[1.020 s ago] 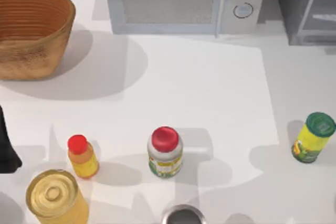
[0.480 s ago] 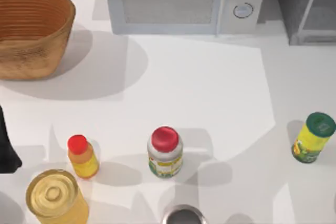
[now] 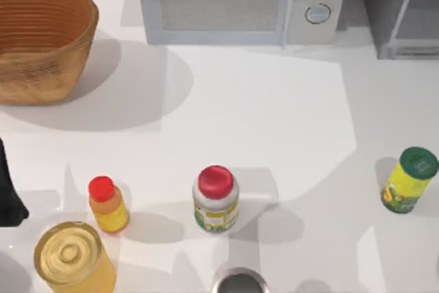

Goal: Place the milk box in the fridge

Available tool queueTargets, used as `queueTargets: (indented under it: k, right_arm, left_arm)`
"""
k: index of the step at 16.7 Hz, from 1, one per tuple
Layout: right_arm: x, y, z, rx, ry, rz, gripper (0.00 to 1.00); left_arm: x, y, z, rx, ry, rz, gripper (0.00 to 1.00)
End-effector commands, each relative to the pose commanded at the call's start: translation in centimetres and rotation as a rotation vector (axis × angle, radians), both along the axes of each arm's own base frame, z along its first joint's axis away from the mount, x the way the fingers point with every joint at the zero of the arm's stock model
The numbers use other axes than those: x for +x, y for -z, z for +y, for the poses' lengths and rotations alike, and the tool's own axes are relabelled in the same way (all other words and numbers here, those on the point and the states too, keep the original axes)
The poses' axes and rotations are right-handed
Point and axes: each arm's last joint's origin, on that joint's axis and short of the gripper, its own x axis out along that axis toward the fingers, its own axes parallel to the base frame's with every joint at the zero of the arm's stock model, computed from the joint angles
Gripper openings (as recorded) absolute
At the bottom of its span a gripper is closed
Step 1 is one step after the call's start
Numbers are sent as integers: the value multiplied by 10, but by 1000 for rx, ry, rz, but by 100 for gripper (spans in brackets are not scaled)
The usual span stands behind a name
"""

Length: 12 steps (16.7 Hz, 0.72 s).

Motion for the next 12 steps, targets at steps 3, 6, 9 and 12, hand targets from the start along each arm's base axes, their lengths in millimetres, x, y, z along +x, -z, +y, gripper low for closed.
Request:
queueTargets:
  k: [3,6,9,12]
  right_arm:
    - [0,0,0,0,0,0,15]
    - [0,0,0,0,0,0,38]
    - [0,0,0,0,0,0,60]
    - [0,0,0,0,0,0,83]
  left_arm:
    - [0,0,0,0,0,0,100]
    - [0,0,0,0,0,0,100]
    - [0,0,0,0,0,0,100]
    - [0,0,0,0,0,0,100]
